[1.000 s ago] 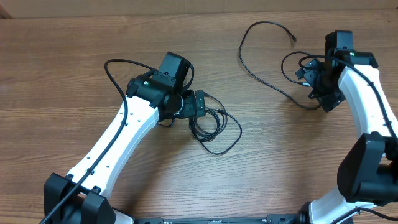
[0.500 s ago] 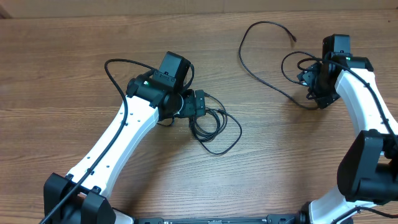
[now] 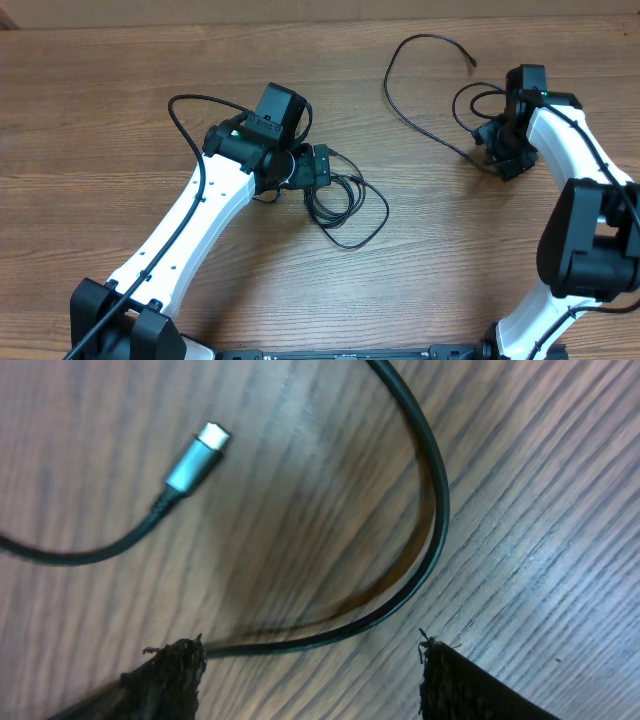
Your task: Untangle cables
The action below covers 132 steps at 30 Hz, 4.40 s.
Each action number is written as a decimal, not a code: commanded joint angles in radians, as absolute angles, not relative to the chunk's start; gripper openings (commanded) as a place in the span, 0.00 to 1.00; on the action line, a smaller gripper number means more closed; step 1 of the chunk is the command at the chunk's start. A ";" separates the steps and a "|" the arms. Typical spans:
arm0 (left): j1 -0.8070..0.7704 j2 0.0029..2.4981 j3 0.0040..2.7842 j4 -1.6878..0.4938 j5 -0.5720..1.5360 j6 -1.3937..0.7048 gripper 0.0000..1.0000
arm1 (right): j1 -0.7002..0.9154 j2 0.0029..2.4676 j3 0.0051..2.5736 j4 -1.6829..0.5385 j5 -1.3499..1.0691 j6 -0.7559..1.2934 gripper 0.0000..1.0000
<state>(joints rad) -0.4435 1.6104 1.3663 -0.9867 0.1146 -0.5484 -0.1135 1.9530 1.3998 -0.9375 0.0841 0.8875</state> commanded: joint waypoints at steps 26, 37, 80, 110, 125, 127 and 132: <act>-0.439 1.610 1.364 -0.990 0.104 -0.554 0.99 | -0.115 2.028 1.393 -0.950 0.123 0.925 0.57; -0.439 1.610 1.364 -0.990 0.104 -0.554 1.00 | -0.115 2.057 1.393 -0.933 0.138 0.924 0.58; -0.439 1.610 1.364 -0.990 0.104 -0.554 1.00 | -0.291 2.059 1.929 -0.808 0.273 0.492 0.04; -0.439 1.610 1.364 -0.990 0.104 -0.554 1.00 | -0.479 1.970 2.069 -0.845 0.427 0.384 0.04; -0.439 1.610 1.364 -0.990 0.104 -0.554 0.99 | -0.512 2.003 2.059 -0.858 0.321 0.387 0.04; -0.439 1.610 1.364 -0.990 0.104 -0.554 1.00 | -0.511 2.040 2.059 -0.861 0.237 0.387 0.04; -0.439 1.610 1.364 -0.990 0.104 -0.554 0.99 | -0.511 2.082 2.059 -0.842 0.061 0.389 0.04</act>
